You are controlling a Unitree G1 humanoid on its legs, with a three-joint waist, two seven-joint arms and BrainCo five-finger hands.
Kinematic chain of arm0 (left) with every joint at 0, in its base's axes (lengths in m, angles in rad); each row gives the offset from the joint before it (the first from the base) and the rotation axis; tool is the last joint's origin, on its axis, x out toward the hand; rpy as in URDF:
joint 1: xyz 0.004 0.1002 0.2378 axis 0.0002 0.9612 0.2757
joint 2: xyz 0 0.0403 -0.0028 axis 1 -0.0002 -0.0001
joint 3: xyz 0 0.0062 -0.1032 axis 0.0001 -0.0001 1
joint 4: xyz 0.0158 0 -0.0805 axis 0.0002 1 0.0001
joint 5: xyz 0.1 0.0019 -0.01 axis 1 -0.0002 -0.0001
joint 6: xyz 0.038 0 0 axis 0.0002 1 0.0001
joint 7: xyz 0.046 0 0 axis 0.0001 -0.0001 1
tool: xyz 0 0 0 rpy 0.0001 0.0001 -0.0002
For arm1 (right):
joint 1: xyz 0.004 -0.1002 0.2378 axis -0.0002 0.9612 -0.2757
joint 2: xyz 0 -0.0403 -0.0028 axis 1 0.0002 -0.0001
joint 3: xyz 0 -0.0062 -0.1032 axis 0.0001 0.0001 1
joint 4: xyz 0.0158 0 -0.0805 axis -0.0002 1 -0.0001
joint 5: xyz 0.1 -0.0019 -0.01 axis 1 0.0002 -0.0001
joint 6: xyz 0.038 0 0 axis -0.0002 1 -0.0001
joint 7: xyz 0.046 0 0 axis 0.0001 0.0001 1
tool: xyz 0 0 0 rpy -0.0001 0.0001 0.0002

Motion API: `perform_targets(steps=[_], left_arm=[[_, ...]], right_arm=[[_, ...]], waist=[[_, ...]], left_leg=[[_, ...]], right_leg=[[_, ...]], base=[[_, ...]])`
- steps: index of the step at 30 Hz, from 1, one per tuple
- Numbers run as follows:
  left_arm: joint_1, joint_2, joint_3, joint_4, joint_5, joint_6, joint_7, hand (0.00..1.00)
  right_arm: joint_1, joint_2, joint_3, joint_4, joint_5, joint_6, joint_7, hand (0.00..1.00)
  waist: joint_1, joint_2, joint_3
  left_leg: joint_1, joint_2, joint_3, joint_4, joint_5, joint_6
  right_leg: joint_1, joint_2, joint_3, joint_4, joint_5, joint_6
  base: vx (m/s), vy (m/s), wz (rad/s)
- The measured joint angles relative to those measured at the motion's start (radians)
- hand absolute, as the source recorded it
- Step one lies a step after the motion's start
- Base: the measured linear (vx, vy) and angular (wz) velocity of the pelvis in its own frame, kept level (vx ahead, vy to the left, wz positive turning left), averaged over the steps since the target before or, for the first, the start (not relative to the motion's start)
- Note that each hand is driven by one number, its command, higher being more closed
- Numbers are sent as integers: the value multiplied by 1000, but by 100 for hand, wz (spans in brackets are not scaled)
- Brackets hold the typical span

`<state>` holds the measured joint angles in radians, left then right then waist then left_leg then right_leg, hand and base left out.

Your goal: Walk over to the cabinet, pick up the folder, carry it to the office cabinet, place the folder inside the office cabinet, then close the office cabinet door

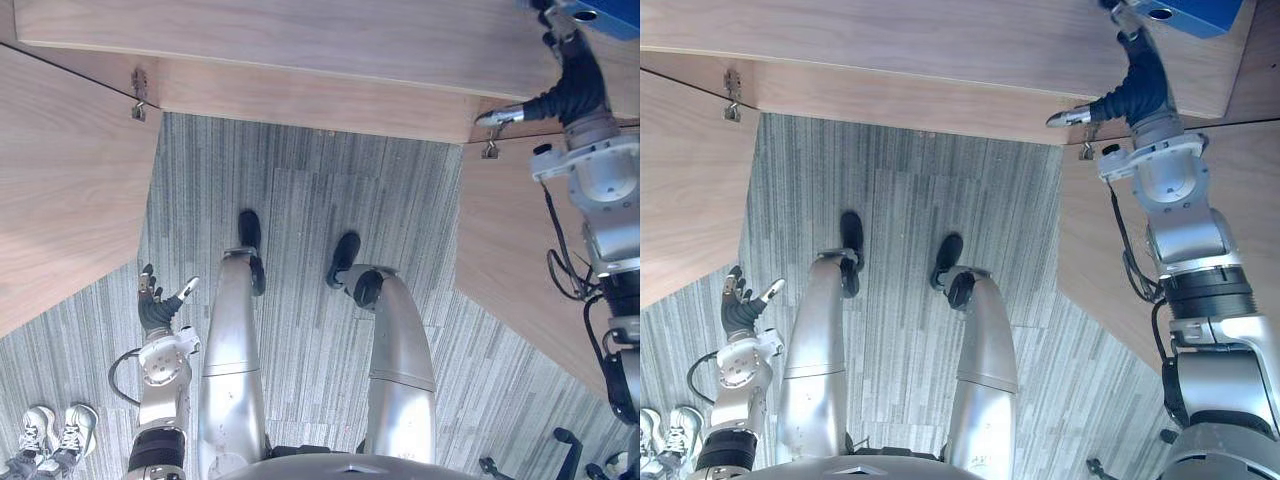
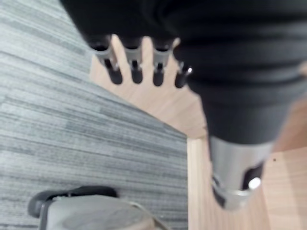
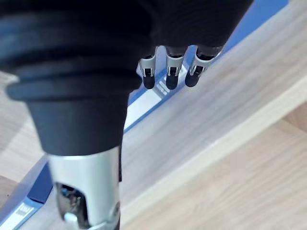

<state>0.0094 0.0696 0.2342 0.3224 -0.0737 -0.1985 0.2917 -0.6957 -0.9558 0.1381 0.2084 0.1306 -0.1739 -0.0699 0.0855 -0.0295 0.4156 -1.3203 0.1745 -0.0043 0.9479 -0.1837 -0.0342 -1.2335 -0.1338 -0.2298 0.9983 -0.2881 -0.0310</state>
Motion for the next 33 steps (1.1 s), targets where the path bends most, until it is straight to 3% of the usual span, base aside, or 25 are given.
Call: perform_targets(steps=[4, 5, 6, 11, 17, 33], left_arm=[[2, 0, -1, 0, 0, 0, 0, 0], [2, -1, -2, 0, 1, 0, 0, 0], [2, -1, -2, 0, 1, 0, 0, 0], [2, -2, -1, -29, 11, 1, 9, 0], [2, -2, -1, -38, 20, 1, 35, 0], [1, -10, -1, -38, 37, 1, 58, 0]], right_arm=[[68, 14, -6, -59, -1, -7, -1, 0], [96, 51, -36, -88, -7, -7, -10, 0], [124, 102, -76, -119, -18, -8, -29, 100], [163, 280, -198, -205, -129, -8, -165, 100], [119, 382, -233, -223, -219, 1, -290, 100], [-36, 401, -239, -59, -225, 30, -356, 100]], waist=[[0, 0, 0], [-2, 0, 0], [-4, -2, -3], [-6, -10, -9], [0, -10, -9], [20, -9, -8]], left_leg=[[8, 0, 6, -7, 1, 1], [13, 1, 5, -10, 1, 1], [16, 1, 6, -11, 1, 1], [19, 0, 7, -12, 1, 1], [32, 0, 17, -16, 2, 2], [15, -7, 17, -21, 4, 1]], right_leg=[[3, 0, 4, -3, 0, 0], [9, 1, 2, -5, 0, 0], [12, 1, 2, -8, 0, 0], [13, 1, 4, -7, 0, 0], [14, 0, 14, -1, -1, 0], [-6, -8, 15, 9, -8, 2]], base=[[0, 0, 0], [0, 0, 0], [0, 0, 0], [0, 0, 0], [0, 0, 0], [0, 1, 1]])
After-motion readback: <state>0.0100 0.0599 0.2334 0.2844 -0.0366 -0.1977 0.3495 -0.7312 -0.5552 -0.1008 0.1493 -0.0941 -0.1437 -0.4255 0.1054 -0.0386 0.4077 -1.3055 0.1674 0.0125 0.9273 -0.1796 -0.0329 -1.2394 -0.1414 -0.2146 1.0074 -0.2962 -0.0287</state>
